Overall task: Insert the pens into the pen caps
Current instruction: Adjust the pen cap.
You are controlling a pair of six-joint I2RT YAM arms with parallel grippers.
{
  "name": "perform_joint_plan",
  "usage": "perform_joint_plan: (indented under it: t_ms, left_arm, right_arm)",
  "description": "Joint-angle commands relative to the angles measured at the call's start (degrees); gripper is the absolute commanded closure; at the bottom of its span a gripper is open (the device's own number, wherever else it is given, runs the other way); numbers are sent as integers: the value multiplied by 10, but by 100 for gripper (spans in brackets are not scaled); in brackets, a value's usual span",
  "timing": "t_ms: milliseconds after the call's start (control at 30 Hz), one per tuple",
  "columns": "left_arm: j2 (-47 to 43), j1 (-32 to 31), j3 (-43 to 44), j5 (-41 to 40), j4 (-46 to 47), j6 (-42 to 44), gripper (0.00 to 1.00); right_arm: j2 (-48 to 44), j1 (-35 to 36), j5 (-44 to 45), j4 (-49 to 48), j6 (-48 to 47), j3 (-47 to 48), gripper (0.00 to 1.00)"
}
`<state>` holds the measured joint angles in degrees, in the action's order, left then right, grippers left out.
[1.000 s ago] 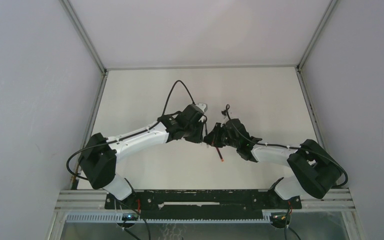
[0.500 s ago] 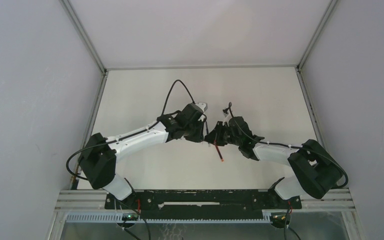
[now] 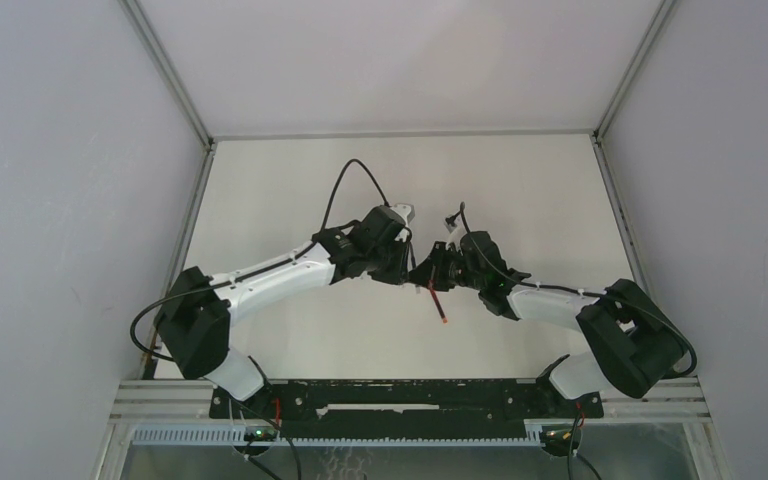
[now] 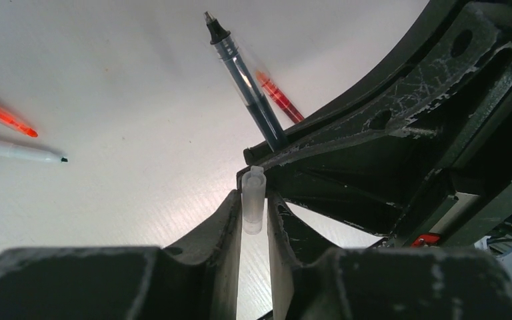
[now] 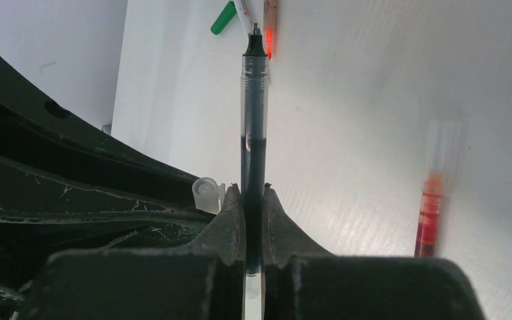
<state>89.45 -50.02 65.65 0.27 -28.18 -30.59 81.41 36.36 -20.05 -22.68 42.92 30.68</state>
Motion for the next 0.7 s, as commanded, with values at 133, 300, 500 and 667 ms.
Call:
perform_joint_plan:
  t_ms: [133, 300, 500, 667]
  left_arm:
    - [-7, 0, 18, 17, 23, -8, 74]
    - [-6, 0, 16, 16, 24, -9, 78]
    - [-5, 0, 17, 15, 24, -10, 87]
    - [-6, 1, 20, 14, 25, -9, 87]
  right_arm:
    - [-26, 1, -49, -90, 22, 20, 100]
    - [-26, -4, -55, -93, 27, 20, 100]
    - [-30, -6, -54, -91, 28, 20, 100]
    - [-32, -7, -58, -82, 26, 20, 100]
